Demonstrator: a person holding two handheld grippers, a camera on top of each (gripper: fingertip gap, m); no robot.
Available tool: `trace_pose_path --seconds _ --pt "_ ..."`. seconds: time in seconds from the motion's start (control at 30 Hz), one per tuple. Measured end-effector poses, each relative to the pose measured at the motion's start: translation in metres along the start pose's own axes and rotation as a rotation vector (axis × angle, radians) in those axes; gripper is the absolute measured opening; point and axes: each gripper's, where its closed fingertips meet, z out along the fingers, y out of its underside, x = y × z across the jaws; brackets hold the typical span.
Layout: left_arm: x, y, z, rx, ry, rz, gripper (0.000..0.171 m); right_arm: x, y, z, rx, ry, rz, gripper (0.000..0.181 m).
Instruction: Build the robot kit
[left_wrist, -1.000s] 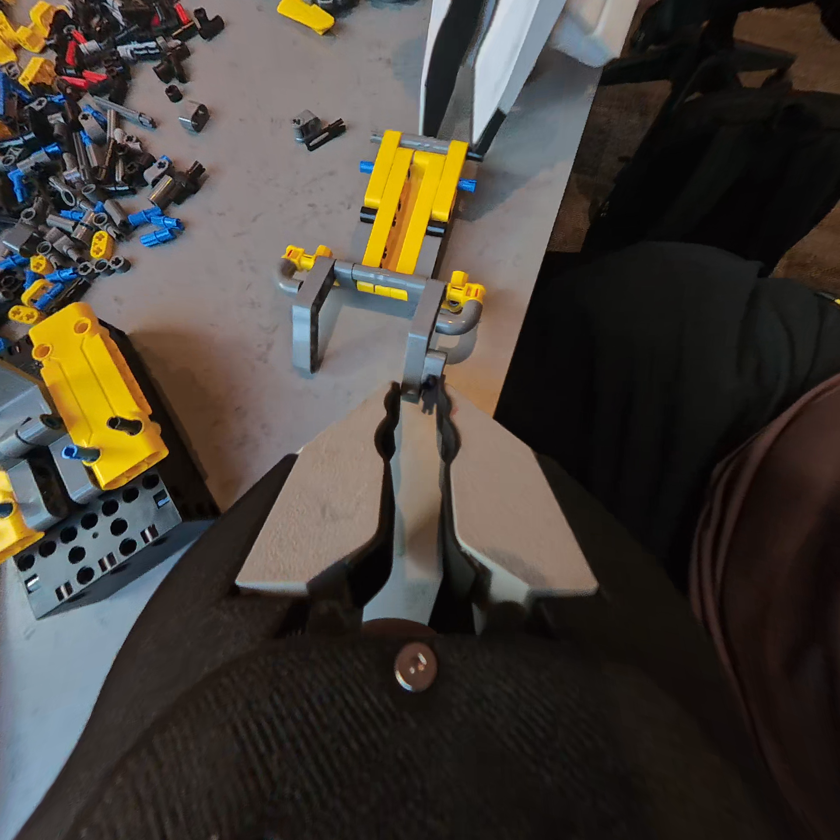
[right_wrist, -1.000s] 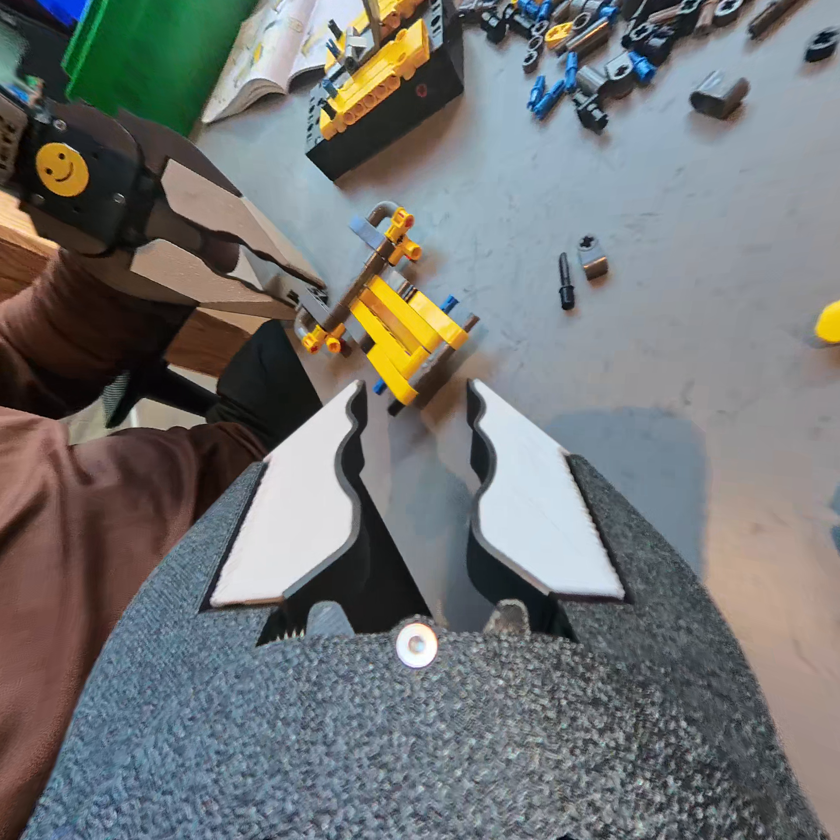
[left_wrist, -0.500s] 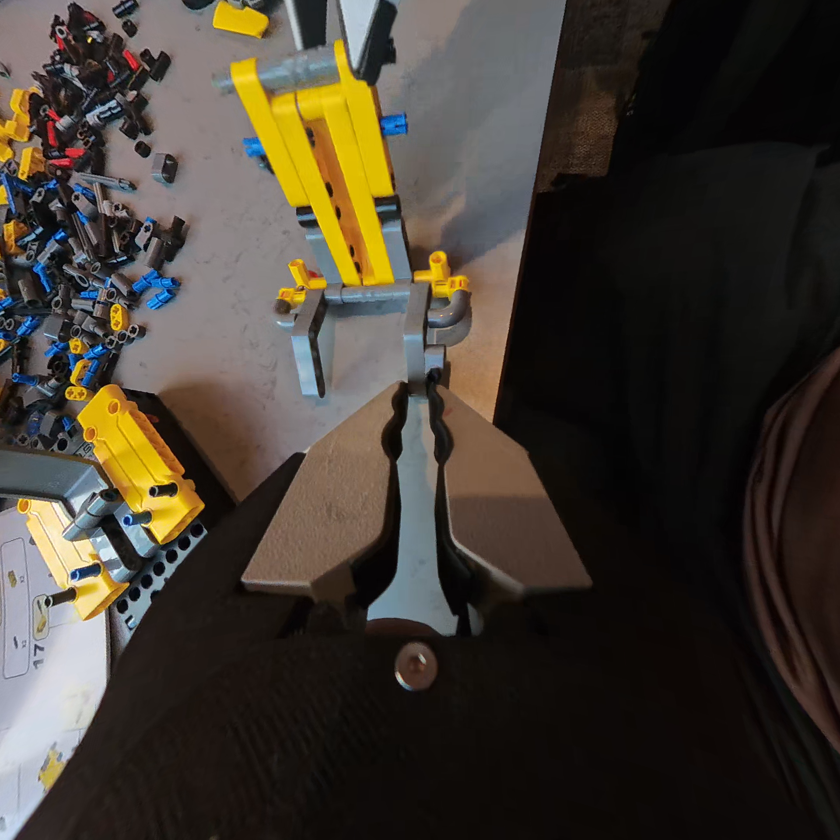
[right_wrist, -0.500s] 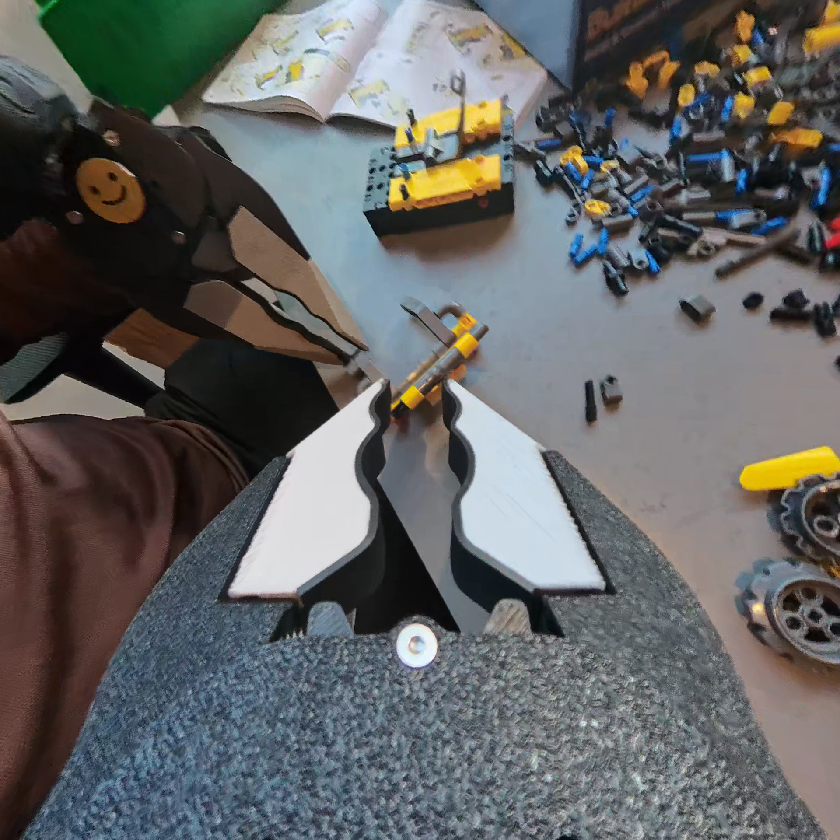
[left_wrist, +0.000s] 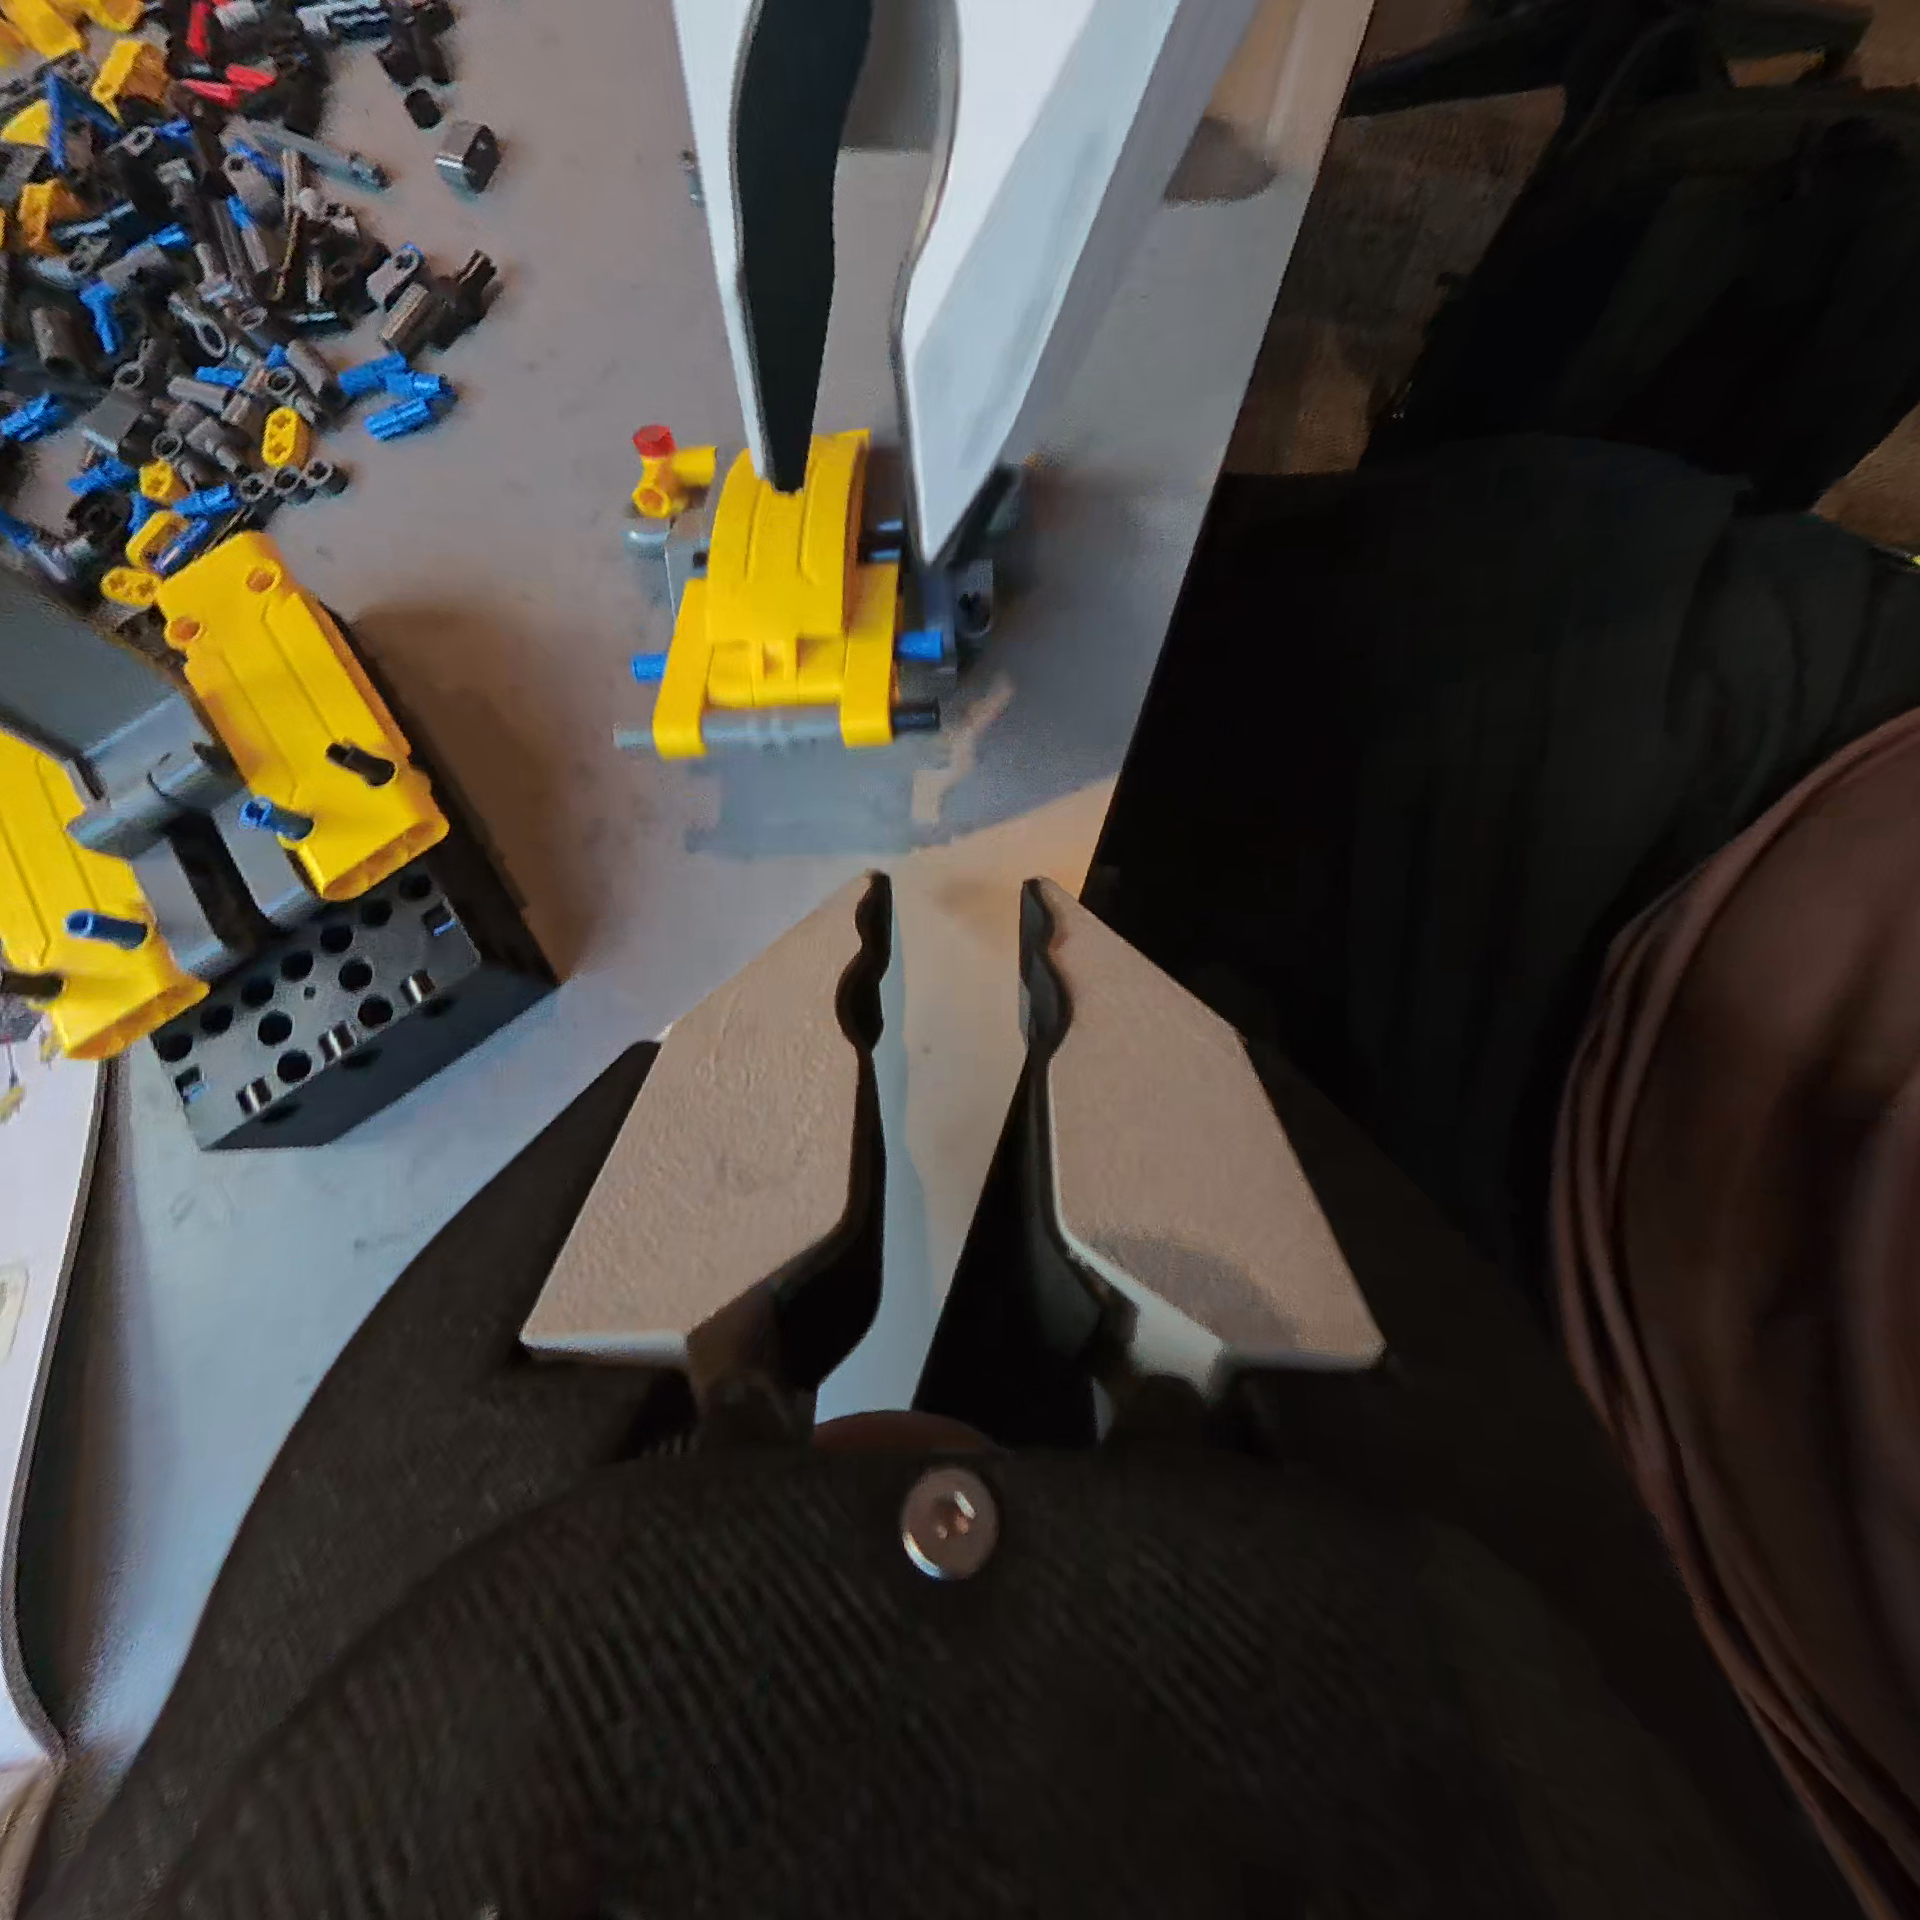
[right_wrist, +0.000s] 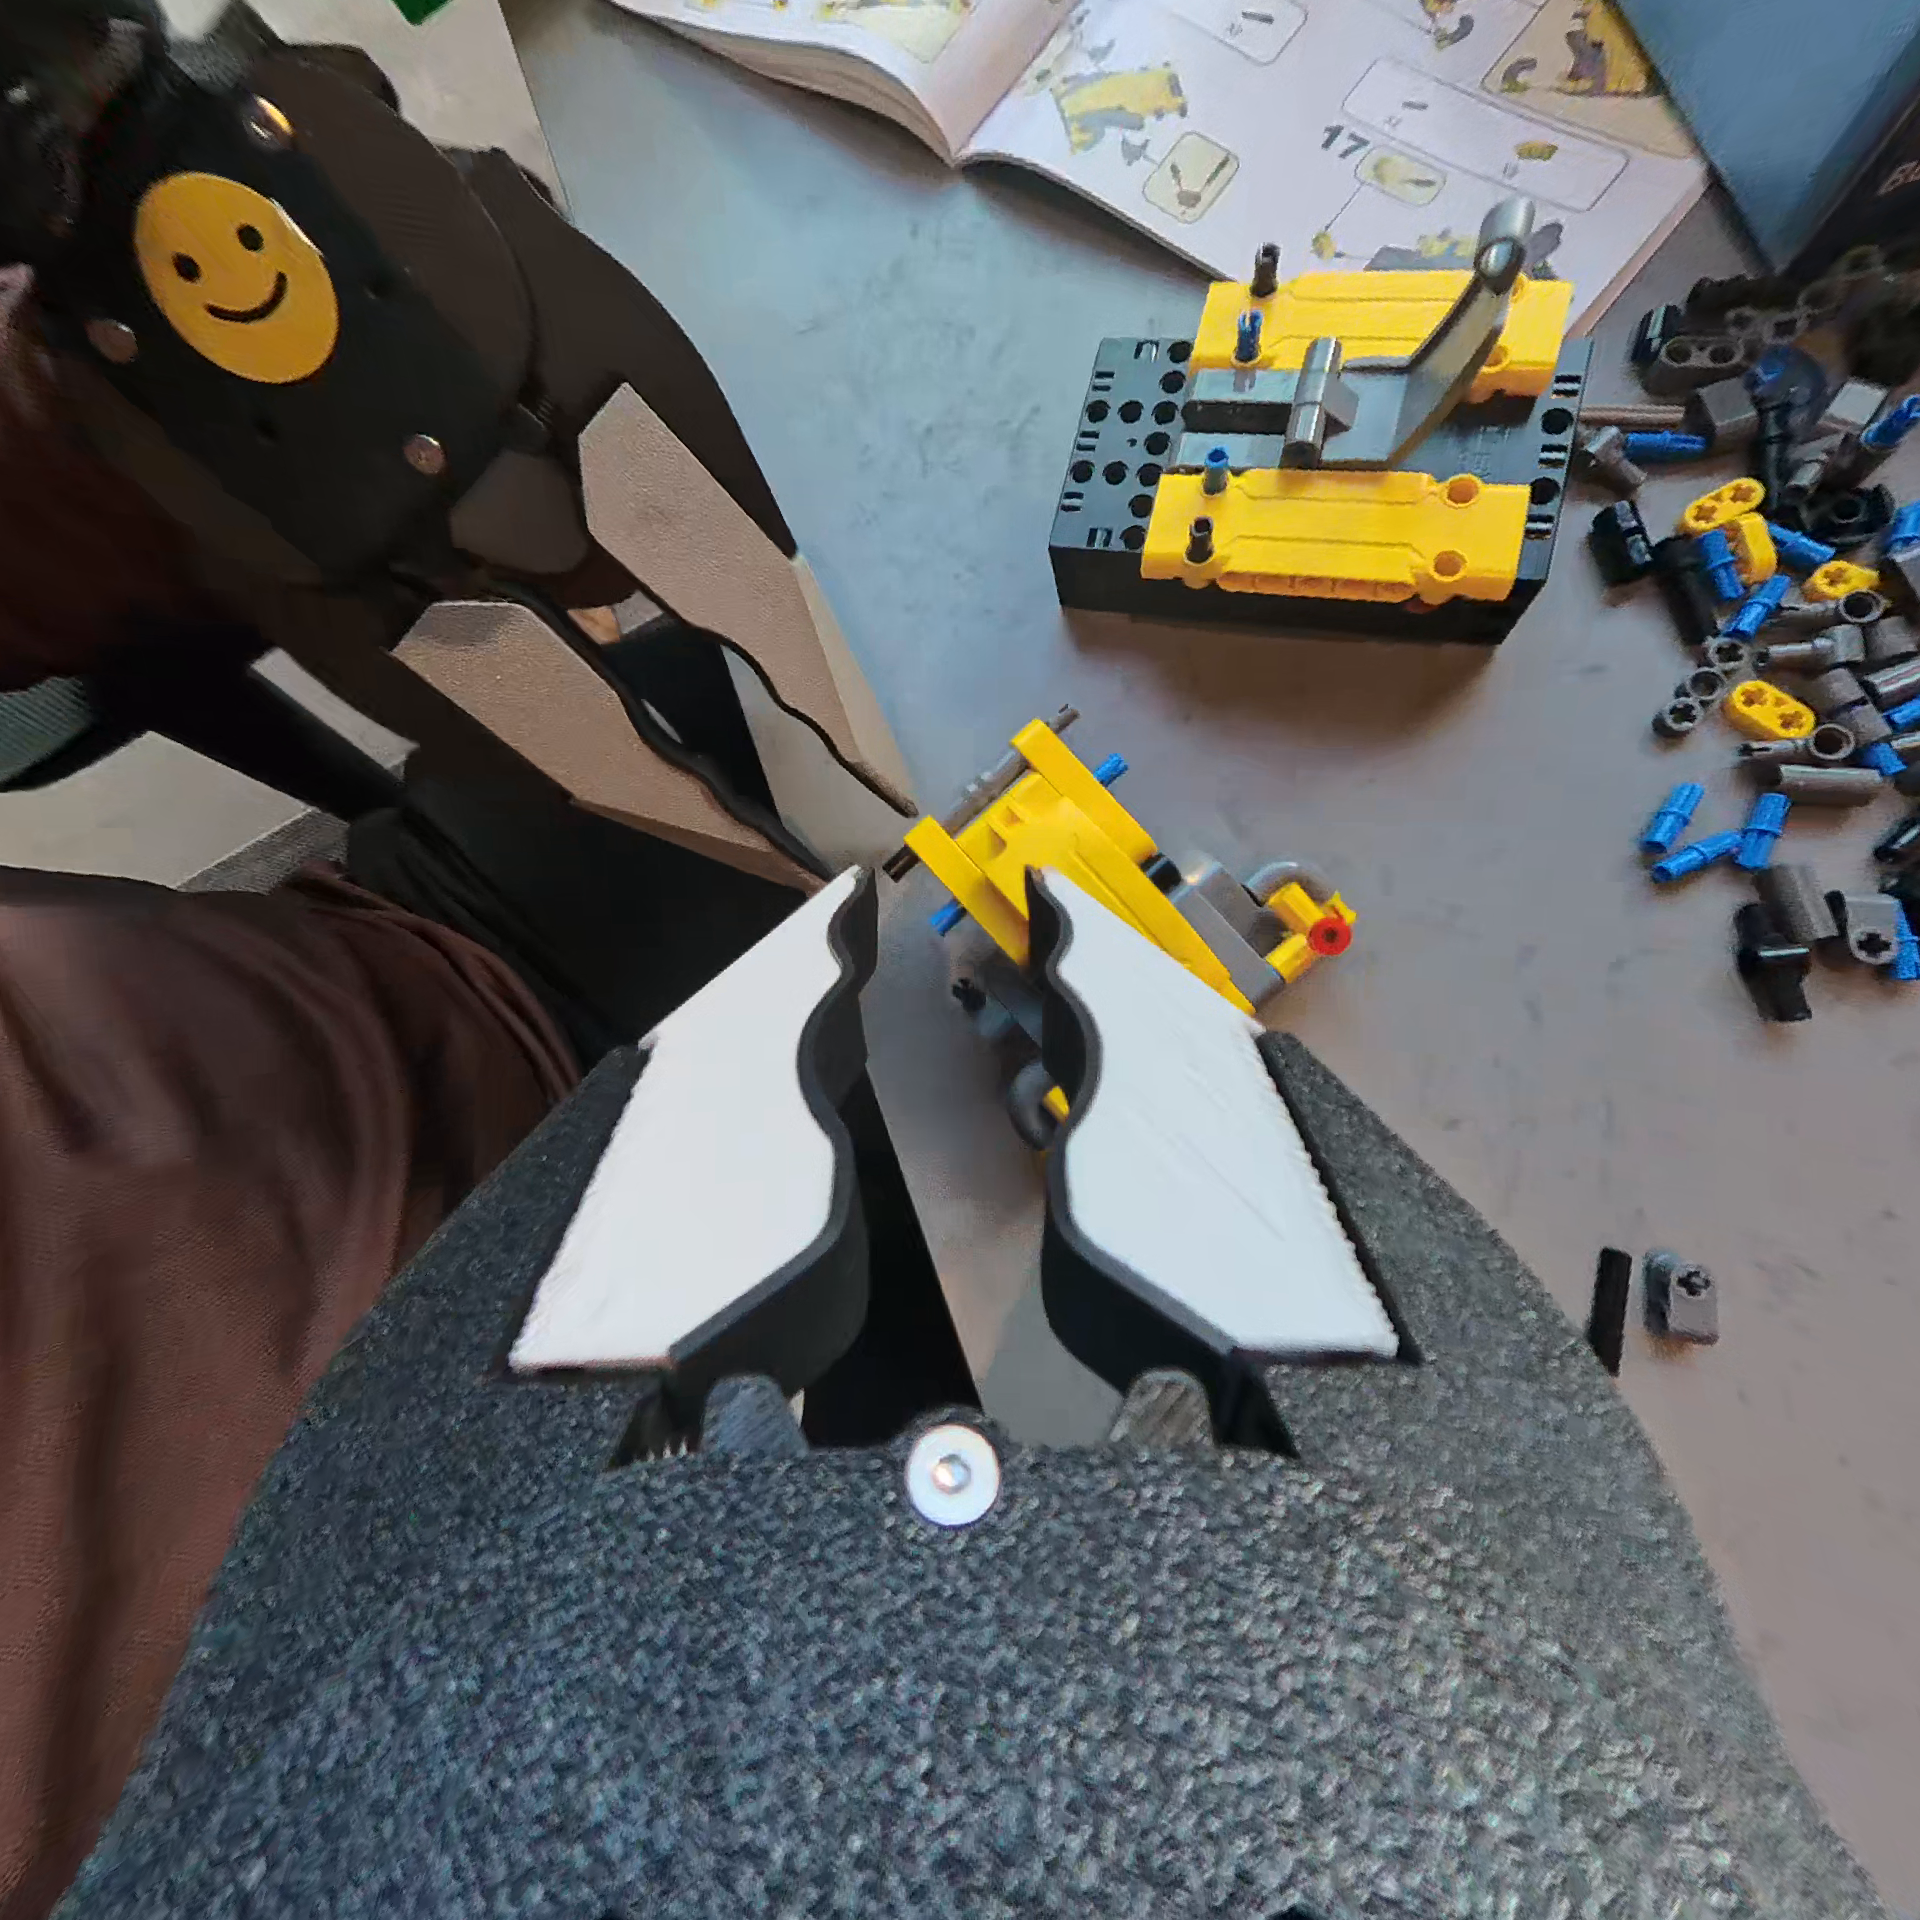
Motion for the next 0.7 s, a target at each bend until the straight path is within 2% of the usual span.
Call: trace_pose_path --seconds 0.2,0.4,0.53,0.7 --pt "-0.003 0.007 -0.002 0.048 -0.006 -0.053 0.023 0.012 -0.008 -0.029 0.096 0.038 0.027 0.025" --pt "-0.008 0.005 -0.003 0.097 -0.039 -0.035 0.025 0.038 0.022 -0.053 0.208 0.111 0.089 0.025" --pt "-0.015 -0.011 -0.007 0.175 -0.080 -0.037 0.031 0.055 0.046 -0.055 0.226 0.135 0.123 0.026" --pt "-0.022 -0.033 -0.013 0.265 -0.113 -0.047 0.033 0.074 0.050 -0.058 0.267 0.204 0.077 0.029"
